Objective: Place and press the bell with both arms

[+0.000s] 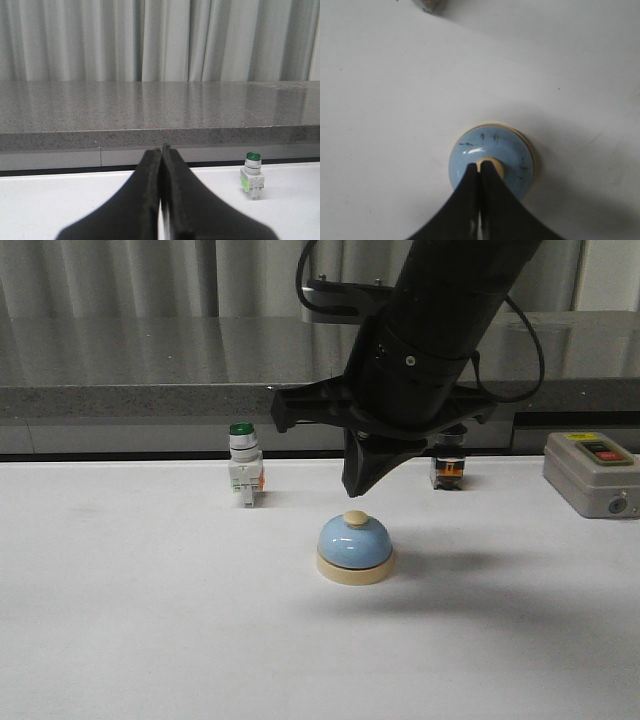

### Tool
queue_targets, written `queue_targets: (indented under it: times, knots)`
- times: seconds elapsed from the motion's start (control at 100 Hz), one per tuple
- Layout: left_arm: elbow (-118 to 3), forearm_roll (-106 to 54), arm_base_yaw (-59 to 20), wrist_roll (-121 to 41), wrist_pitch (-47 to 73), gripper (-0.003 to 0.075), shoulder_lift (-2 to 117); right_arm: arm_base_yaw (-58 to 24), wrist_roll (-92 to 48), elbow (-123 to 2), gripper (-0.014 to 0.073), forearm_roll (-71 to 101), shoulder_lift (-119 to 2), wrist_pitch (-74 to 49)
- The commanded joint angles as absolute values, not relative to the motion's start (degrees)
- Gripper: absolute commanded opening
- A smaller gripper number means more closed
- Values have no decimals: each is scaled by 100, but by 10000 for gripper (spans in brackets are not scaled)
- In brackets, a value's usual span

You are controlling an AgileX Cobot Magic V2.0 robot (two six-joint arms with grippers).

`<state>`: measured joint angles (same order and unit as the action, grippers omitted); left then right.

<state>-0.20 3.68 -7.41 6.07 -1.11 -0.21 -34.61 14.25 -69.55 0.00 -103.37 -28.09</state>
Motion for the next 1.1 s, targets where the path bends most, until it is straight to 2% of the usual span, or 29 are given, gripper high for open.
queue_targets:
  times: [0.0, 0.5, 0.83, 1.09]
  knots:
    - [296, 311, -737, 666, -554, -21, -210, -3462, 1399, -7146, -64, 0, -10160, -2591]
    - [296, 311, -737, 666, -554, -21, -210, -3462, 1399, -7185, -64, 0, -10363, -2726]
    - [296, 311, -737, 666, -554, -21, -210, -3316, 1399, -7201, -64, -441, -9401, -2728]
    - [296, 311, -737, 666, -554, -21, -210, -2745, 1399, -6761, -64, -786, -8401, -2589]
